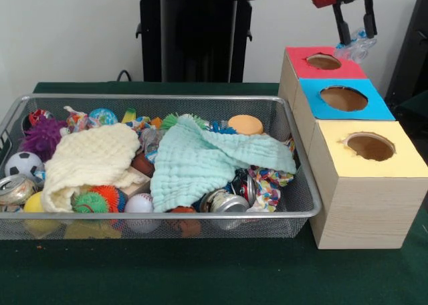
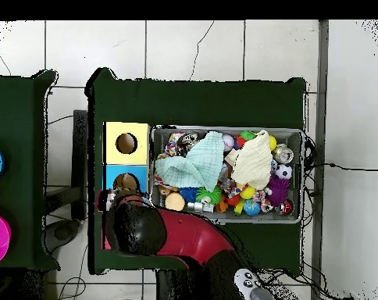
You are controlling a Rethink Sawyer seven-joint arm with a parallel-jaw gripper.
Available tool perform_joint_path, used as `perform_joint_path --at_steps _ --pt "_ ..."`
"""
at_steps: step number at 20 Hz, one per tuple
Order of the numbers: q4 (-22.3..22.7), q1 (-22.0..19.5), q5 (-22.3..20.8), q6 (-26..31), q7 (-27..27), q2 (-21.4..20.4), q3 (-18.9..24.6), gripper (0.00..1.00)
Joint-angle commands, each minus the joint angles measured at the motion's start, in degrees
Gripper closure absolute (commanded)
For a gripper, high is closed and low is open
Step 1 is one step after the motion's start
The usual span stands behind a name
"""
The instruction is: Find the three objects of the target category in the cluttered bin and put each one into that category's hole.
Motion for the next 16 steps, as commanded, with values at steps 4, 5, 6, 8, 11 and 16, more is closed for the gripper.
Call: perform_joint_path --at_steps 4,5,6,8,11,16 --pt "3.91 1.26 -0.81 -6.5 13.38 2.6 -1.14 1.0" --pt "3.82 1.15 -0.69 -5.93 13.05 2.27 -1.22 1.0" --pt "3.73 1.04 -0.56 -5.36 12.72 1.93 -1.31 1.0" --pt "3.39 0.7 -0.42 -4.98 12.15 2.01 -1.45 1.0" --pt "2.05 0.89 -0.56 -5.1 11.26 2.68 -2.33 1.0" --pt "0.98 0.66 -0.67 -4.42 10.42 2.37 -2.62 1.0"
